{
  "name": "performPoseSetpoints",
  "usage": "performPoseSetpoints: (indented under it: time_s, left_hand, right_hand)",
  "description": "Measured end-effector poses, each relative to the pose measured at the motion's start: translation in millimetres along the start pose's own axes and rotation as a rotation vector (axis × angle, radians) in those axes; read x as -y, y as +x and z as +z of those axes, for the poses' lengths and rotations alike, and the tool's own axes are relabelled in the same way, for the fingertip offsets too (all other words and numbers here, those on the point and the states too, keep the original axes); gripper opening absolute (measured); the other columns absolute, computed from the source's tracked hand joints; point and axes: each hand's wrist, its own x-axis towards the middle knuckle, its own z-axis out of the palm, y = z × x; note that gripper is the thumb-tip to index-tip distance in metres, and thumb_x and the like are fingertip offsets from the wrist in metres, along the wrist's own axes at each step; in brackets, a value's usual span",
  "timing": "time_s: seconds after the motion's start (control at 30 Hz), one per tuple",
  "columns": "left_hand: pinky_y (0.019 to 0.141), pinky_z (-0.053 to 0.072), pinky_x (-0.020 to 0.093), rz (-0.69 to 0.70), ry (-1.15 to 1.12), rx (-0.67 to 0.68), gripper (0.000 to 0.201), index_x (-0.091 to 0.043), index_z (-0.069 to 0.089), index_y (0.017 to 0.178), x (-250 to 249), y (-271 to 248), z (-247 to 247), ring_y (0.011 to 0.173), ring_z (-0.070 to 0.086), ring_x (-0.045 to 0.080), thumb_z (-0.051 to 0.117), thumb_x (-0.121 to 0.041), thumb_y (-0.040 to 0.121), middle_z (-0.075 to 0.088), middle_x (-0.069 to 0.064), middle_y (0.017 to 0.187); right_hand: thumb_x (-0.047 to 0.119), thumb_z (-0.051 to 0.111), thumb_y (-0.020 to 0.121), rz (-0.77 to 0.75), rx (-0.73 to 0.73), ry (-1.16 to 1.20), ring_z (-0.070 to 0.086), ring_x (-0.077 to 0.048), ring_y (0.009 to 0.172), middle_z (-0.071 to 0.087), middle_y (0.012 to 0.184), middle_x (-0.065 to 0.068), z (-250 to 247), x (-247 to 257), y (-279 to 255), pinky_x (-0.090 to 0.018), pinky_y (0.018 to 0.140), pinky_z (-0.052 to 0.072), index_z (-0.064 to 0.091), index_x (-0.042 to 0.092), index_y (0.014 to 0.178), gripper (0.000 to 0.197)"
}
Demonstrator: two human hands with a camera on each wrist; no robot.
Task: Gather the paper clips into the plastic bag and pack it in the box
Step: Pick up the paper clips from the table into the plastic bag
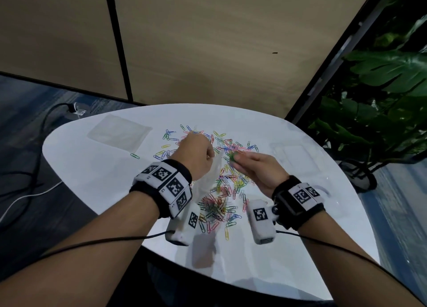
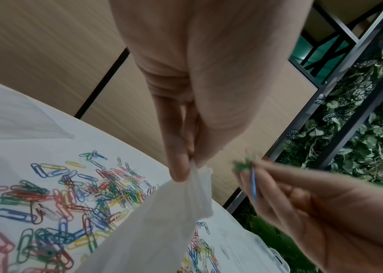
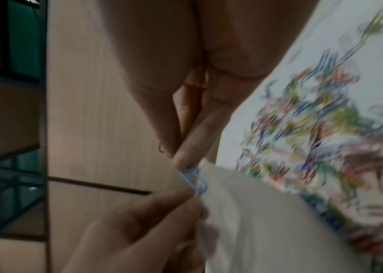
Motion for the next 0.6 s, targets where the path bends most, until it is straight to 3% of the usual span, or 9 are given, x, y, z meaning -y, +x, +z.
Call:
performPoseSetpoints:
  time_s: [0.1, 0.17, 0.23, 0.3, 0.37, 0.47, 0.53, 0.6]
  left_hand:
    - [0.078, 0.051, 0.021, 0.009, -0.012, 0.004, 0.019, -0.015, 0.081, 0.1, -5, -2, 3, 0.084, 0.069, 0.019, 0.064, -0.012, 0.092, 0.078, 0.006, 0.095]
    - [0.083, 0.058, 0.027, 0.015, -0.008, 0.01, 0.021, -0.014, 0.082, 0.099, -7, -3, 4, 0.086, 0.071, 0.021, 0.062, -0.01, 0.091, 0.078, 0.007, 0.093]
    - [0.084, 0.061, 0.034, 0.017, -0.007, 0.016, 0.021, -0.012, 0.082, 0.095, -8, -3, 6, 0.084, 0.074, 0.024, 0.063, -0.007, 0.09, 0.079, 0.009, 0.091]
    - [0.083, 0.062, 0.036, 0.015, -0.005, 0.009, 0.02, -0.012, 0.082, 0.094, -7, -3, 6, 0.083, 0.074, 0.025, 0.063, -0.006, 0.089, 0.079, 0.009, 0.091]
    - [0.085, 0.062, 0.036, 0.006, -0.016, 0.004, 0.02, -0.012, 0.081, 0.098, -7, -3, 5, 0.086, 0.074, 0.024, 0.064, -0.005, 0.09, 0.078, 0.009, 0.096]
    - [0.086, 0.06, 0.031, -0.009, -0.035, -0.012, 0.021, -0.011, 0.08, 0.105, -6, -2, 4, 0.089, 0.074, 0.024, 0.064, -0.005, 0.092, 0.077, 0.009, 0.101]
    - [0.086, 0.059, 0.03, -0.015, -0.024, -0.033, 0.023, -0.014, 0.081, 0.102, -5, 0, 2, 0.093, 0.072, 0.024, 0.062, -0.006, 0.092, 0.076, 0.009, 0.102]
    - [0.087, 0.059, 0.031, -0.024, -0.027, -0.048, 0.023, -0.014, 0.081, 0.098, -2, 1, 1, 0.093, 0.072, 0.024, 0.062, -0.005, 0.091, 0.076, 0.009, 0.1]
  right_hand:
    - [-0.002, 0.07, 0.083, -0.034, 0.064, -0.107, 0.074, -0.021, 0.083, 0.076, 0.09, -0.012, 23, 0, -7, -0.025, 0.078, 0.059, 0.074, 0.002, 0.087, 0.006]
    - [-0.002, 0.073, 0.081, -0.073, 0.016, -0.338, 0.074, -0.025, 0.083, 0.076, 0.088, -0.012, 30, -11, -5, -0.037, 0.087, 0.058, 0.076, 0.015, 0.08, 0.017]
    - [-0.002, 0.073, 0.078, -0.111, -0.017, -0.542, 0.073, -0.025, 0.088, 0.077, 0.089, -0.007, 34, -16, -4, -0.042, 0.091, 0.057, 0.075, 0.026, 0.08, 0.028]
    - [-0.004, 0.07, 0.076, -0.12, -0.036, -0.615, 0.074, -0.022, 0.085, 0.076, 0.088, -0.004, 36, -18, -4, -0.039, 0.087, 0.059, 0.074, 0.023, 0.092, 0.031]
    - [0.001, 0.069, 0.08, -0.175, -0.046, -0.775, 0.071, -0.013, 0.08, 0.075, 0.09, 0.0, 37, -12, -9, -0.025, 0.083, 0.058, 0.074, 0.016, 0.104, 0.029]
    - [0.01, 0.067, 0.087, -0.348, 0.019, -0.867, 0.07, -0.003, 0.085, 0.075, 0.096, 0.005, 36, -1, -19, -0.013, 0.081, 0.053, 0.078, 0.019, 0.1, 0.019]
    - [0.009, 0.068, 0.088, -0.419, -0.003, -0.746, 0.071, -0.004, 0.086, 0.076, 0.094, 0.005, 26, 4, -17, -0.015, 0.081, 0.056, 0.078, 0.023, 0.095, 0.018]
    - [0.007, 0.069, 0.087, -0.384, -0.071, -0.714, 0.072, -0.012, 0.083, 0.076, 0.093, 0.0, 4, 2, -9, -0.026, 0.077, 0.061, 0.076, 0.023, 0.092, 0.018]
